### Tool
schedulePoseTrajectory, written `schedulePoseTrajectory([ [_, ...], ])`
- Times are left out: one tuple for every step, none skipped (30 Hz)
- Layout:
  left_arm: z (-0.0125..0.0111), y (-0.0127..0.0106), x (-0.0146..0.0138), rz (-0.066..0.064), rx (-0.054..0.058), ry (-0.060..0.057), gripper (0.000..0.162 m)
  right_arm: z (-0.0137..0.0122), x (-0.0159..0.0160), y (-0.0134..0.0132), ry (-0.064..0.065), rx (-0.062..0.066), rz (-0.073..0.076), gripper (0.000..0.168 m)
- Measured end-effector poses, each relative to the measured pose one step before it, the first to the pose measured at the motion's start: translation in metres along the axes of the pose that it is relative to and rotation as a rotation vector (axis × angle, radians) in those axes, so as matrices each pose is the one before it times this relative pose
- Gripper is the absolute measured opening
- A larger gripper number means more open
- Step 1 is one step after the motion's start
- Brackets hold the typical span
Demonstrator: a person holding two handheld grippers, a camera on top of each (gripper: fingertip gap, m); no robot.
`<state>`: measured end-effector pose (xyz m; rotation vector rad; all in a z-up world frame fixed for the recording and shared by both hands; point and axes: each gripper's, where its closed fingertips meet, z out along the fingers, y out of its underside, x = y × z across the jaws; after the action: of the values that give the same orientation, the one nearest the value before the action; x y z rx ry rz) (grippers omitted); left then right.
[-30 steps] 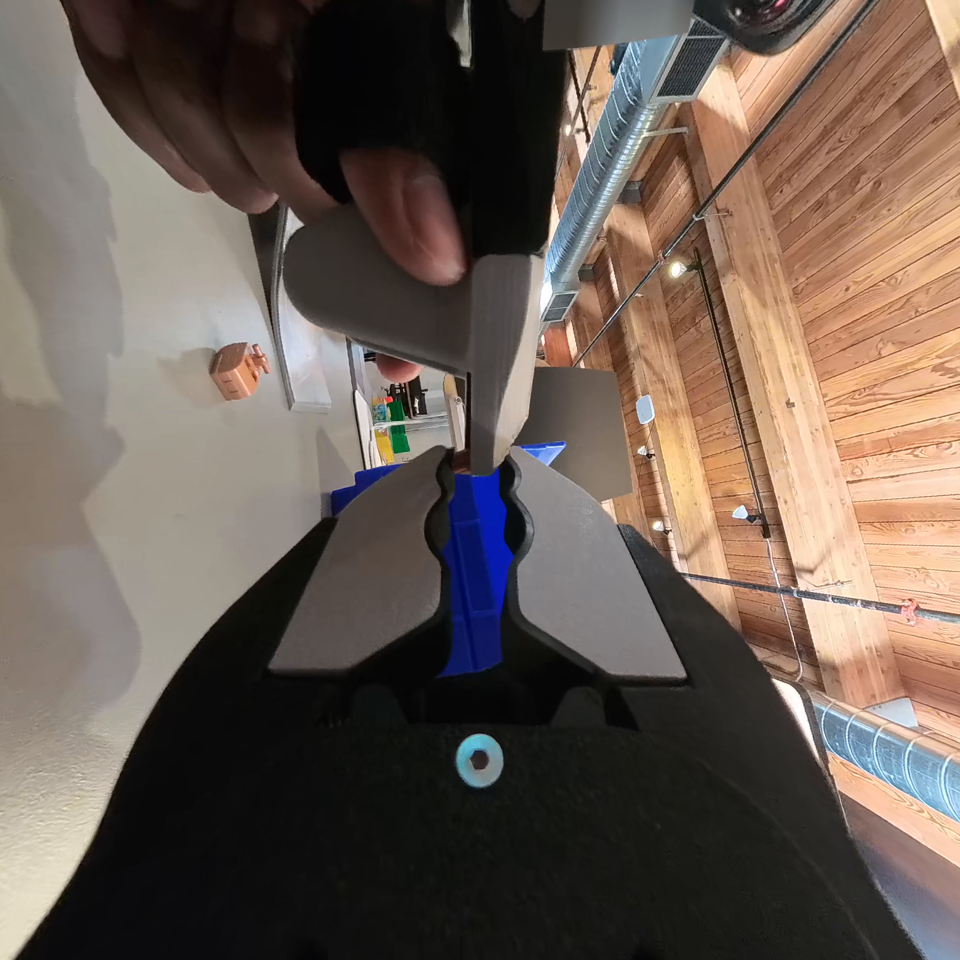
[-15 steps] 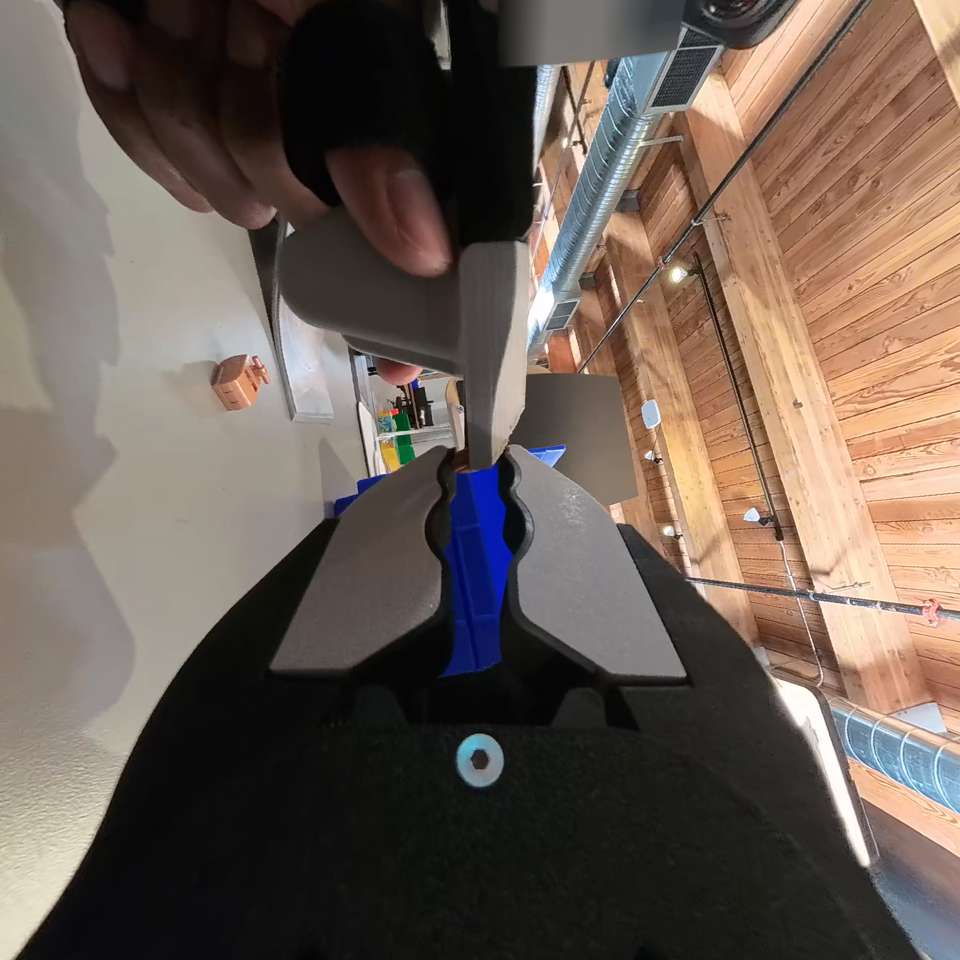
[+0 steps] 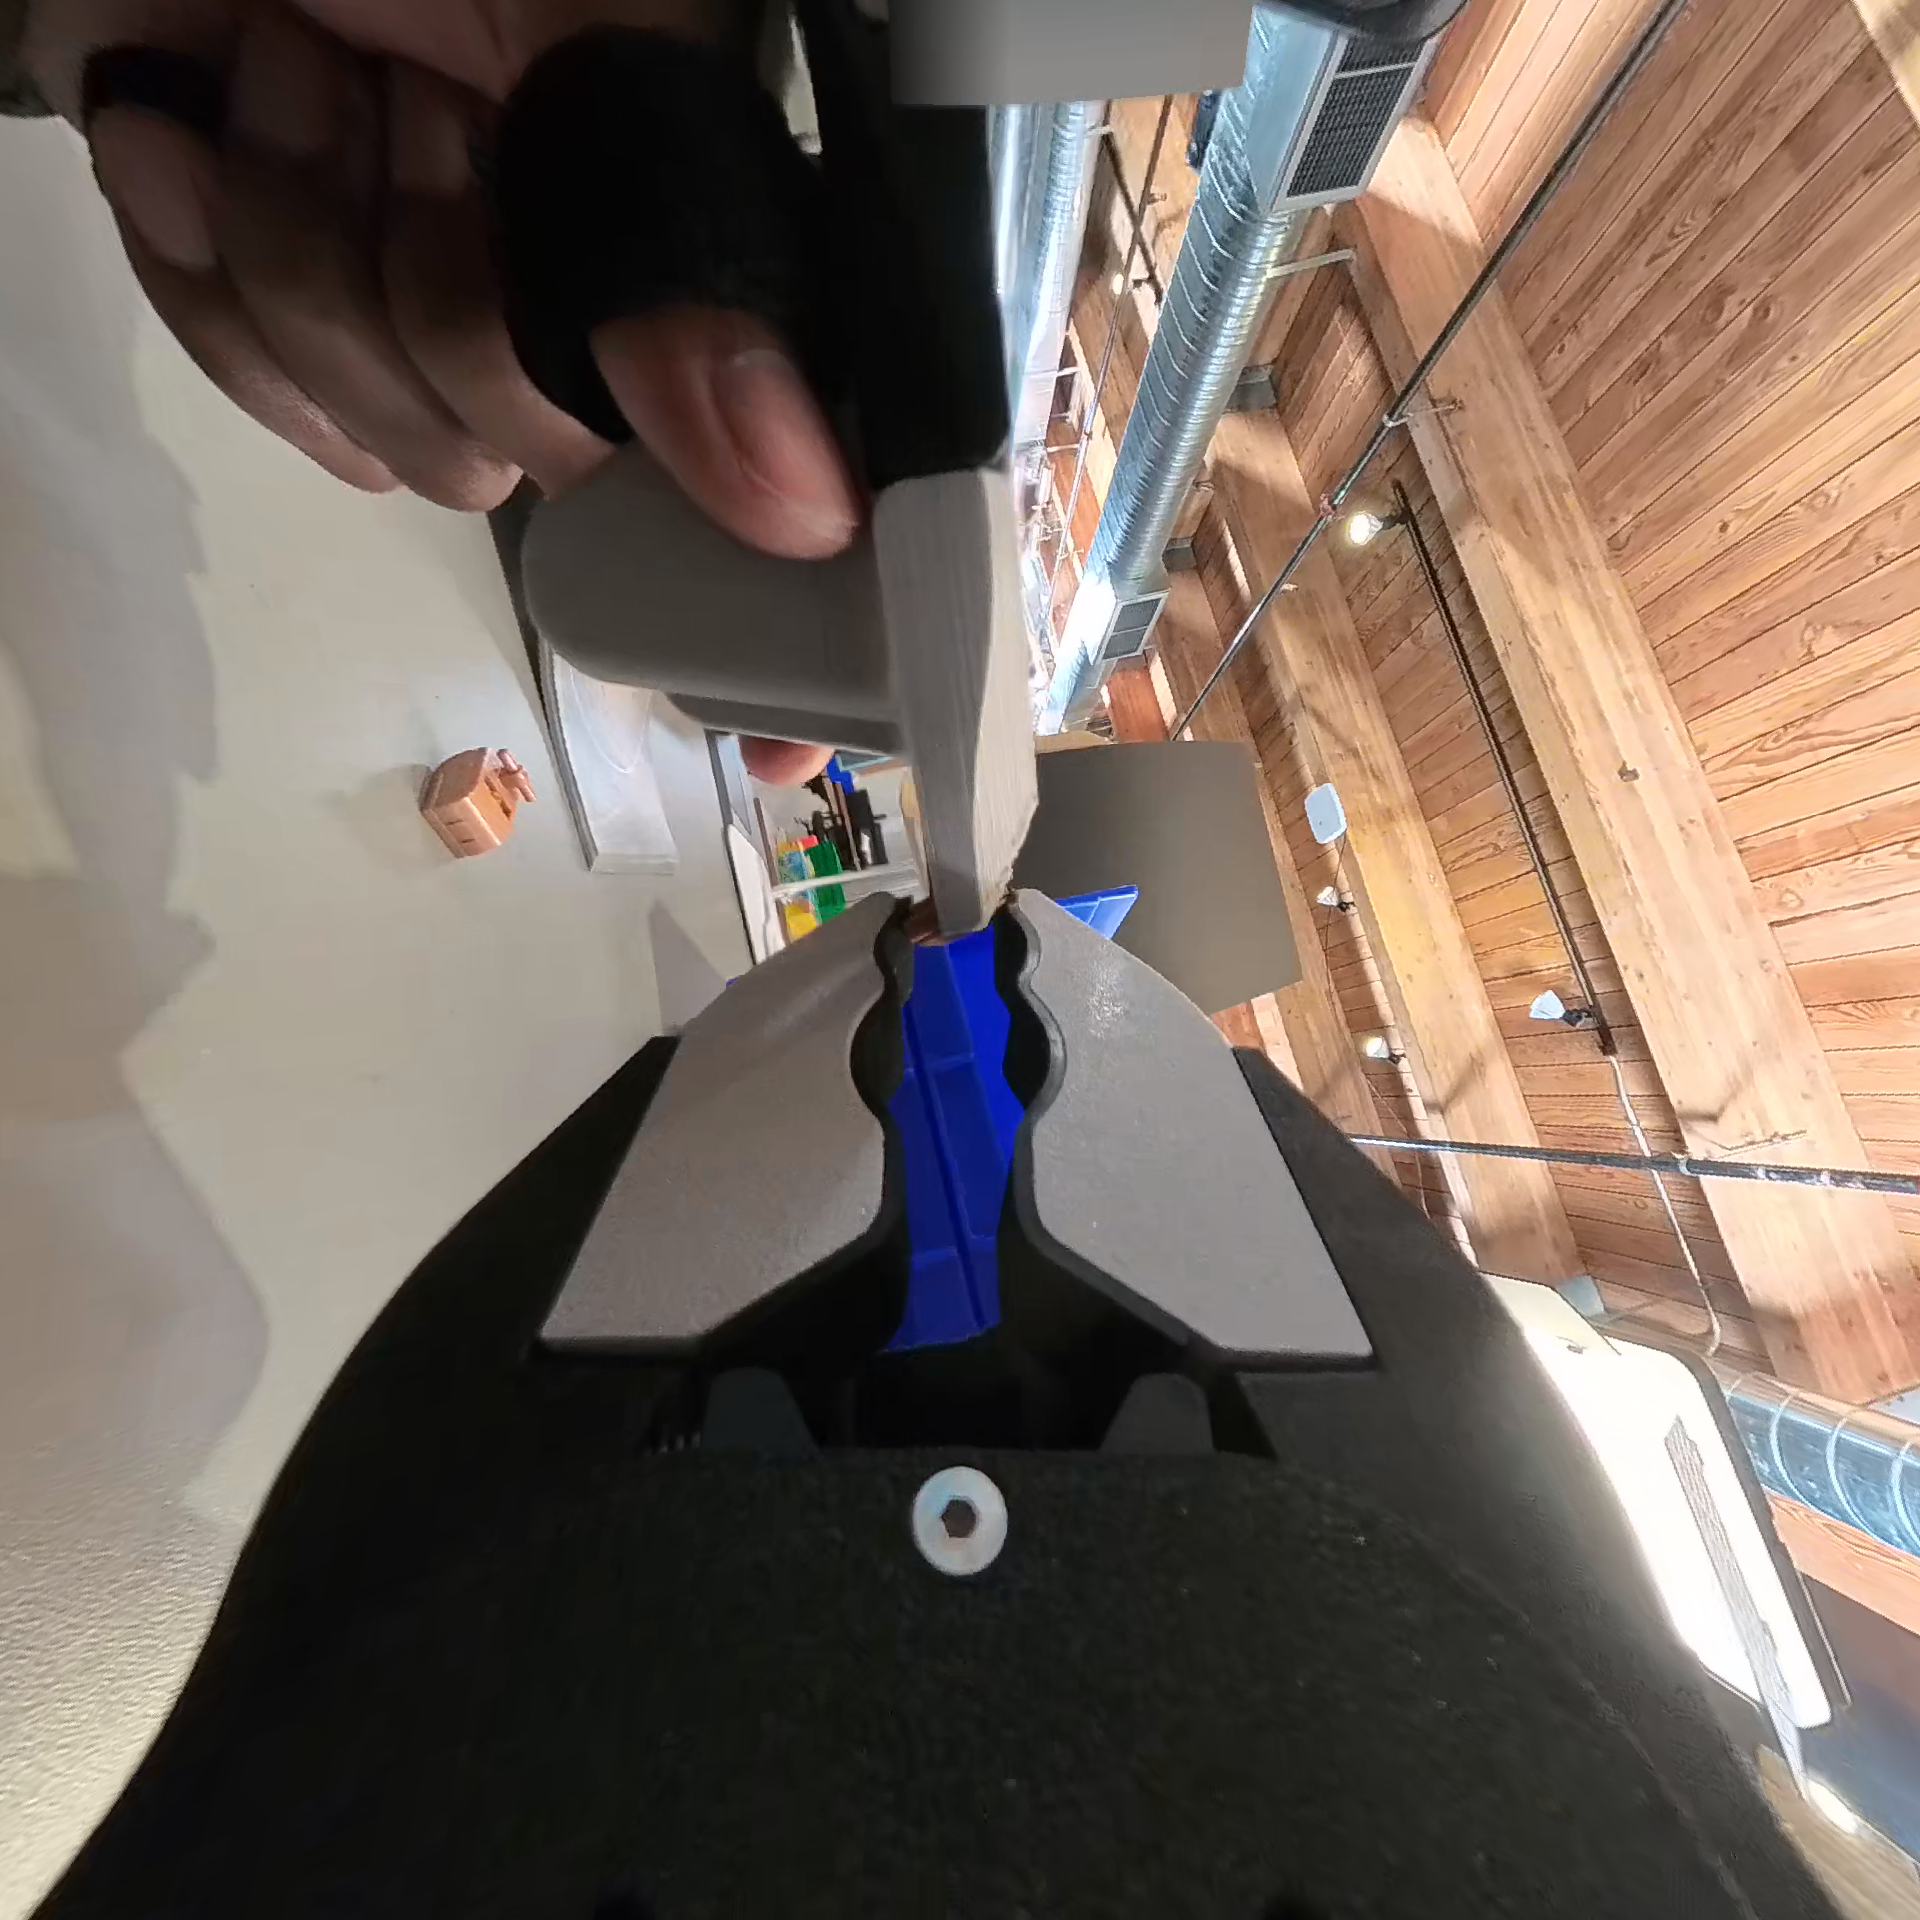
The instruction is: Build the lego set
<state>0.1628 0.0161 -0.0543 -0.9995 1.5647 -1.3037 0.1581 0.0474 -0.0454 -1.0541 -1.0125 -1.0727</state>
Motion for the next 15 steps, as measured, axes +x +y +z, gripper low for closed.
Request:
schedulePoseTrajectory([
  [0.00026,-0.00062,-0.00023,0.0017,0.0023,-0.0084,0.016,0.0,0.00079,0.00058,0.0047,-0.0043,-0.0018,0.016],
  [0.0004,-0.00029,-0.00061,0.0066,-0.0012,-0.0132,0.016,0.00009,0.00055,0.00086,0.0062,-0.0066,-0.0081,0.016],
  [0.00038,-0.0001,-0.00063,0.0112,-0.0028,-0.0163,0.016,0.00012,0.00081,0.00082,0.0098,-0.008,-0.012,0.016],
  [-0.00001,-0.00083,-0.0005,0.0108,0.0005,-0.0173,0.016,-0.00002,0.00209,0.00205,0.016,-0.0151,-0.009,0.014],
  [-0.00131,-0.00205,-0.00175,0.0091,0.0079,-0.0223,0.016,-0.00019,0.00452,0.00503,0.0254,-0.0266,-0.0026,0.006],
  [-0.00023,-0.00018,0.00048,0.0127,-0.0059,-0.0086,0.016,-0.00059,0.0019,0.00075,0.0065,0.0024,0.006,0.003],
  [0.0007,-0.0004,-0.0004,0.0162,-0.0041,-0.0207,0.016,-0.00006,0.00098,0.00089,0.0076,-0.0087,-0.004,0.002],
  [0.00056,-0.00032,-0.00052,0.0228,-0.0059,-0.0242,0.016,0.00016,0.00076,0.00064,0.0121,-0.0065,-0.0163,0.003],
  [-0.00001,-0.00014,0.0001,0.02,-0.0058,-0.0134,0.016,-0.00038,0.0001,-0.00008,0.0041,0.0036,-0.004,0.003],
  [-0.00014,-0.00006,0.0005,0.0077,-0.0033,-0.0005,0.016,-0.00048,0.00006,-0.00061,-0.0038,0.0091,0.0111,0.003],
  [-0.00037,-0.00071,0.00067,-0.0067,0.0042,0.0074,0.016,-0.0004,0.0007,-0.00073,0.0016,0.0093,0.0102,0.003],
  [-0.00026,-0.00102,0.00031,-0.0125,0.0082,0.008,0.016,-0.00021,0.00092,-0.00062,0.0083,0.0046,0.0015,0.004],
  [-0.00015,-0.00053,0.00007,-0.0094,0.0059,0.0054,0.016,0.00004,0.00044,-0.00044,0.0079,0.0019,-0.0021,0.004],
  [-0.0001,0.00016,-0.00008,-0.0049,0.0012,0.0039,0.016,0.0,-0.00017,-0.00025,0.0038,0.004,0.0022,0.004],
  [-0.00011,0.00011,-0.00019,-0.0036,0.0022,0.0027,0.016,0.00004,-0.00011,-0.00015,0.0019,0.0055,0.0062,0.005],
])
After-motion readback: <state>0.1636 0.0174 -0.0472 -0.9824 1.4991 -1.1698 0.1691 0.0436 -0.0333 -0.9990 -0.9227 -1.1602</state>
